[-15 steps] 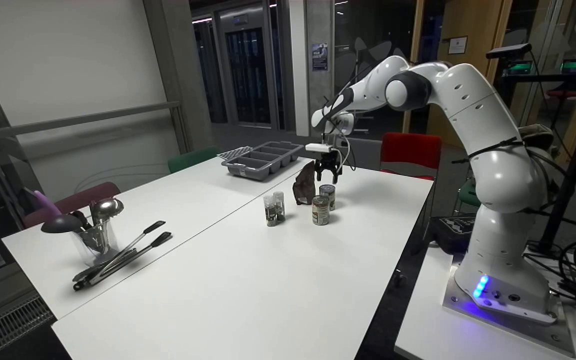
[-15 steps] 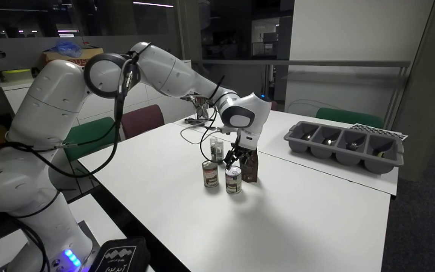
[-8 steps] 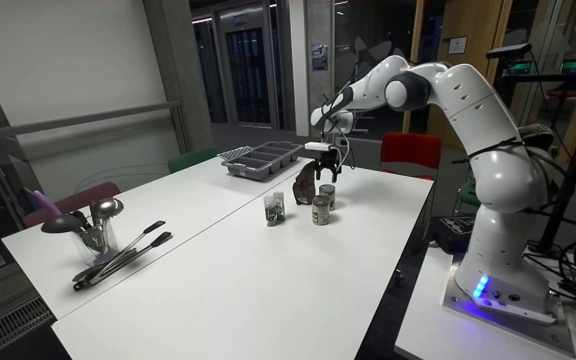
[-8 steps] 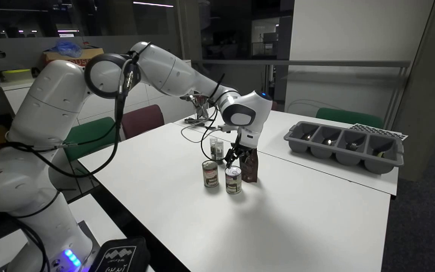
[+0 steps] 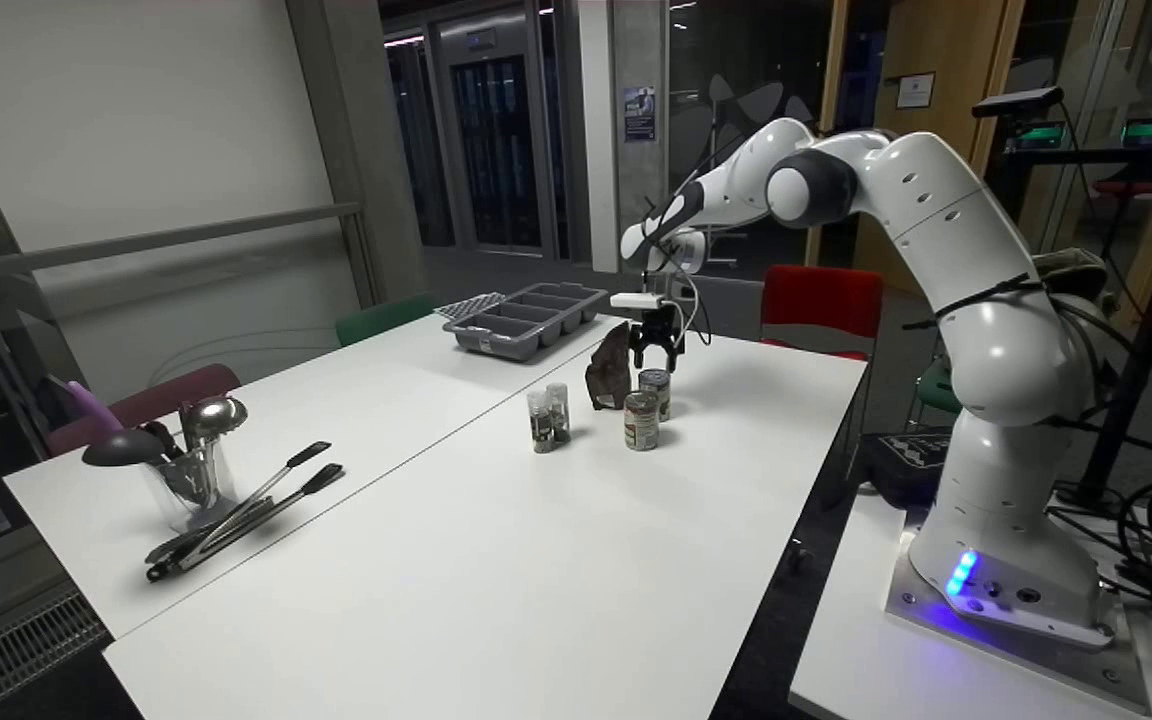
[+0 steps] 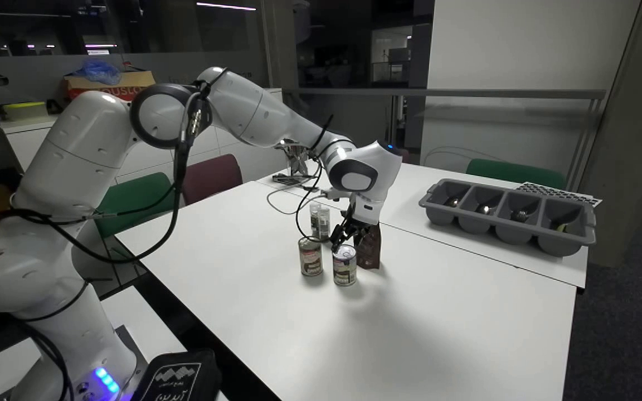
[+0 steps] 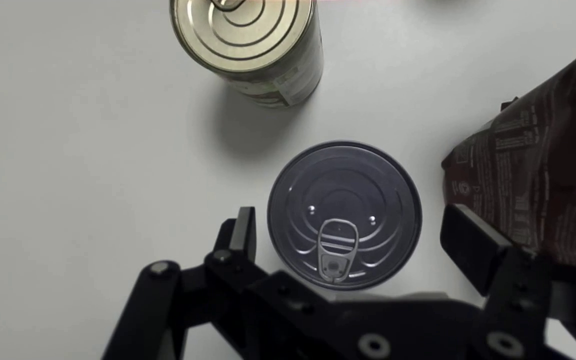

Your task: Pick up one can from the table and put it on top of the other can.

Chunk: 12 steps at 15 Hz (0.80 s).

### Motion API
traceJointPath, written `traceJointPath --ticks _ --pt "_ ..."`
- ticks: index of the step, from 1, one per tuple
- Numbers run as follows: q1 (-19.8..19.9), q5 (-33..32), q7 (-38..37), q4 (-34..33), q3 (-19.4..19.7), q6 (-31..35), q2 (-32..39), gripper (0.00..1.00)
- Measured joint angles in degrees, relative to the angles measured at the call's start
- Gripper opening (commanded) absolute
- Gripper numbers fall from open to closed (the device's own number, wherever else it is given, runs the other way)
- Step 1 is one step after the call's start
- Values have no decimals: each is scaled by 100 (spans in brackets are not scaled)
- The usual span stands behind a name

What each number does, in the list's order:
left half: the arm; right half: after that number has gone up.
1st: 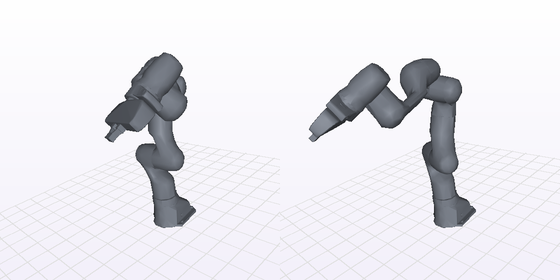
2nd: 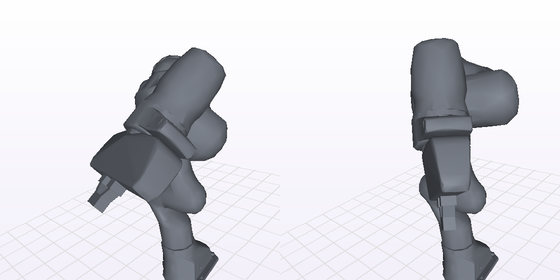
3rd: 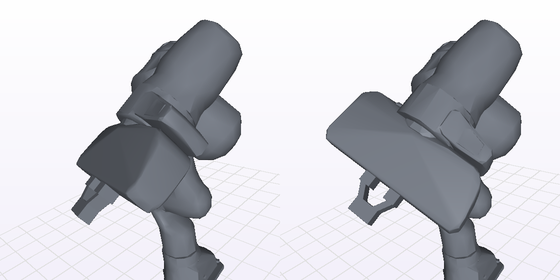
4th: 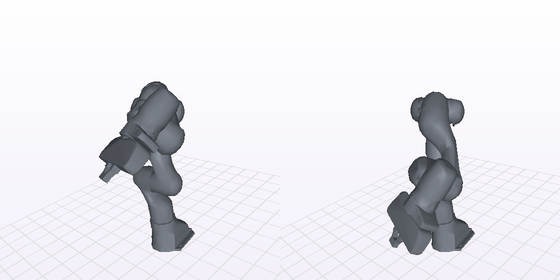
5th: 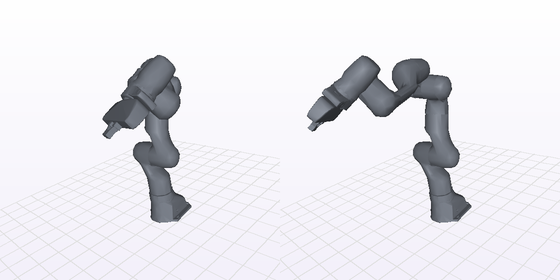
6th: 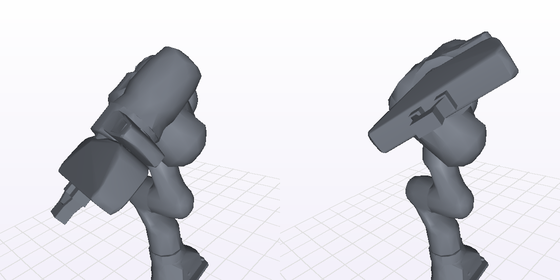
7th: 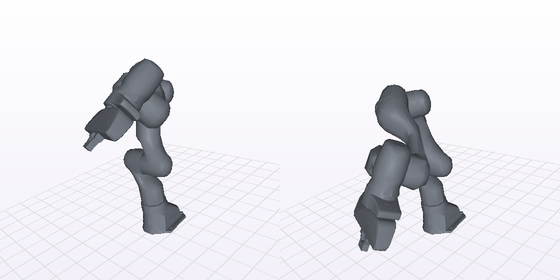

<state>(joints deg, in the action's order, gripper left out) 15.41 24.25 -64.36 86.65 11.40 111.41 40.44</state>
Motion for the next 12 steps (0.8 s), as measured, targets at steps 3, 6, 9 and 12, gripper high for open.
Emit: traceJointPath --ticks 3,6,9,12 --pt "0 -2 6 -135 0 0 108 100" --pt "0 -2 7 -279 0 0 225 100" --pt "0 -4 22 -356 0 0 298 100" --pt "4 -10 60 -394 0 0 343 100"
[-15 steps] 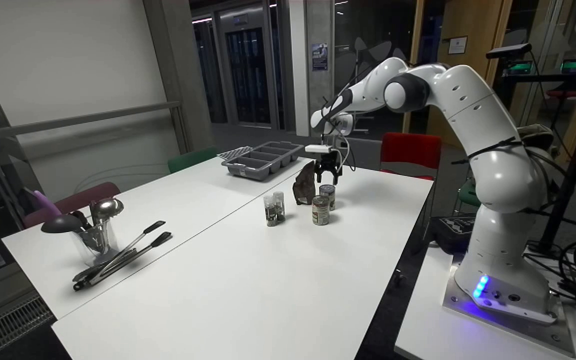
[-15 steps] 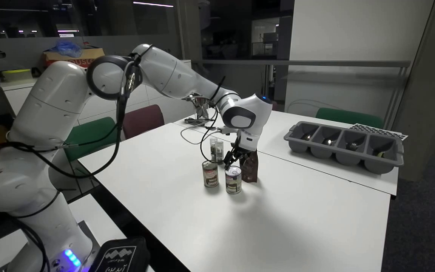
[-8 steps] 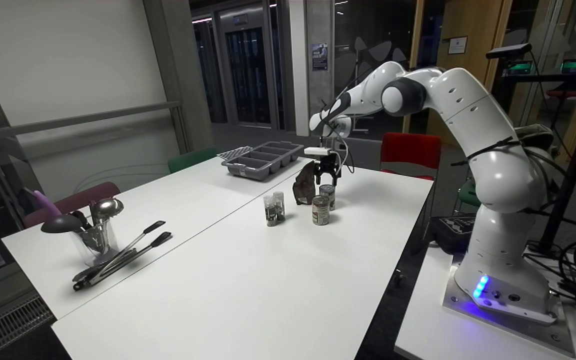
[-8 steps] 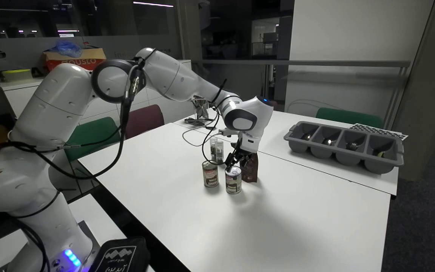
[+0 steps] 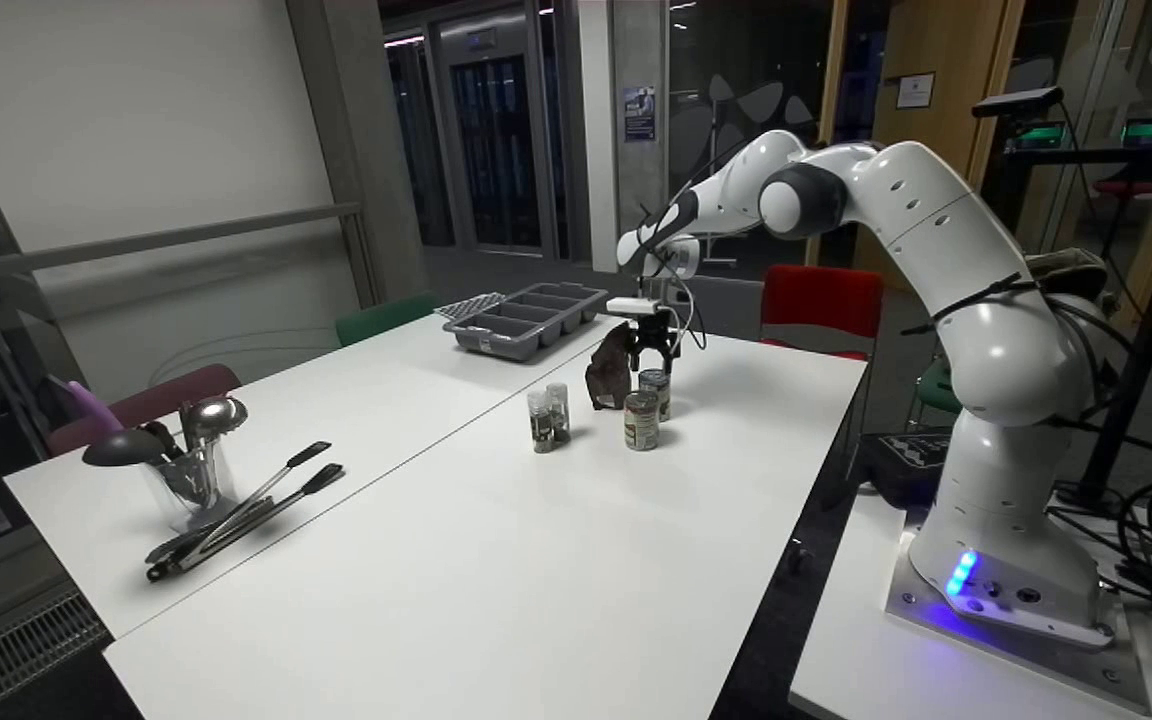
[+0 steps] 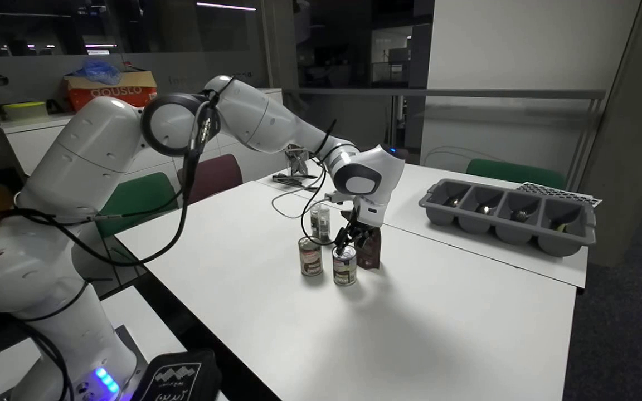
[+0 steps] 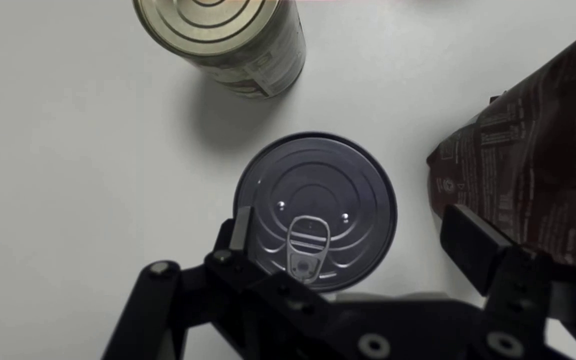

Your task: Pick up one can from the table and put it on top of the other can.

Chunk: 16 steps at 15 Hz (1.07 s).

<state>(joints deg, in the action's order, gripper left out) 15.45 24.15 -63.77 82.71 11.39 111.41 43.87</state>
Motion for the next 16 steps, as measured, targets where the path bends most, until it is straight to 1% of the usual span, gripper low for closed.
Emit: traceJointPath --ticks 9,16 --pt "62 -30 353 0 73 0 -42 100" --pt "56 -40 491 7 39 -67 -105 100"
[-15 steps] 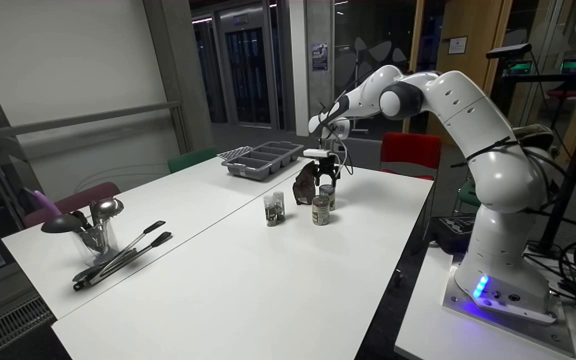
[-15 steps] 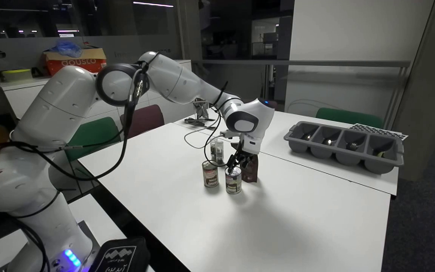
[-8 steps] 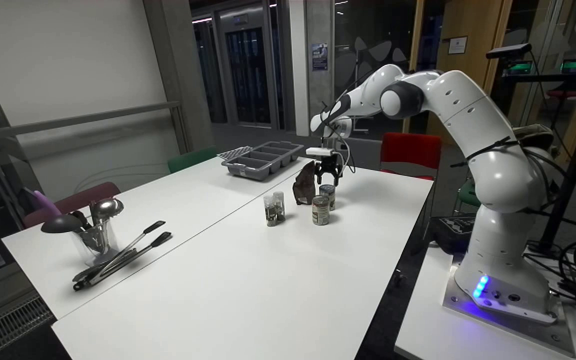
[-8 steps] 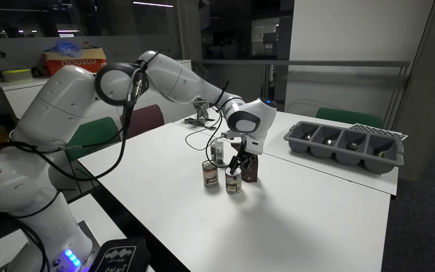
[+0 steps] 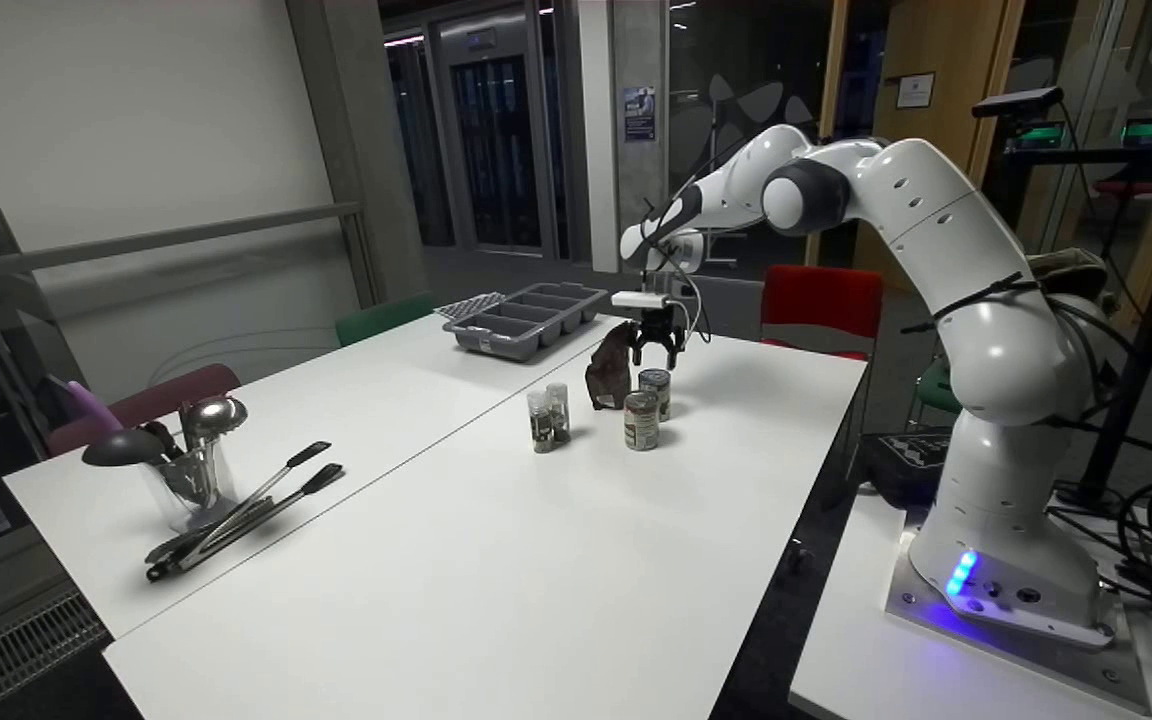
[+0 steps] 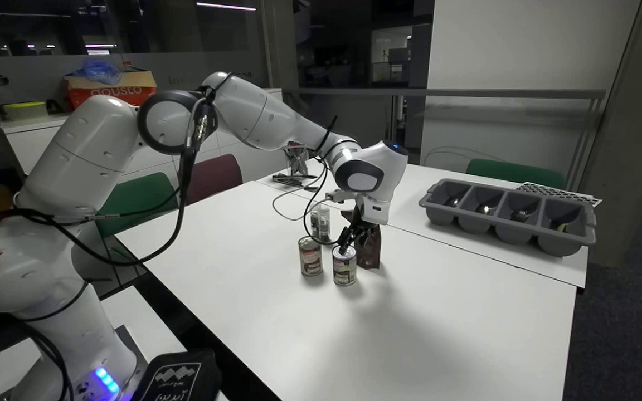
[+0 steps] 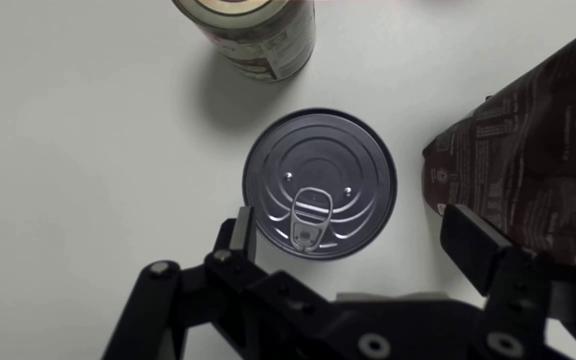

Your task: Pick up one can from the table and put it on top of the other can.

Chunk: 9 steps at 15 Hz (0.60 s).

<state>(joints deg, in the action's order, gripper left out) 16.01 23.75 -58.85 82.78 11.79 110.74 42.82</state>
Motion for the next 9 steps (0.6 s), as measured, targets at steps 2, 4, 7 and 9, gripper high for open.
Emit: traceJointPath --ticks 2,4,7,9 --pt "-10 0 71 2 -17 -84 0 100" --pt "-12 0 178 11 -37 -195 3 100" --pt "-12 0 293 25 -49 -323 11 100" --pt "-12 0 345 37 -49 -336 11 100"
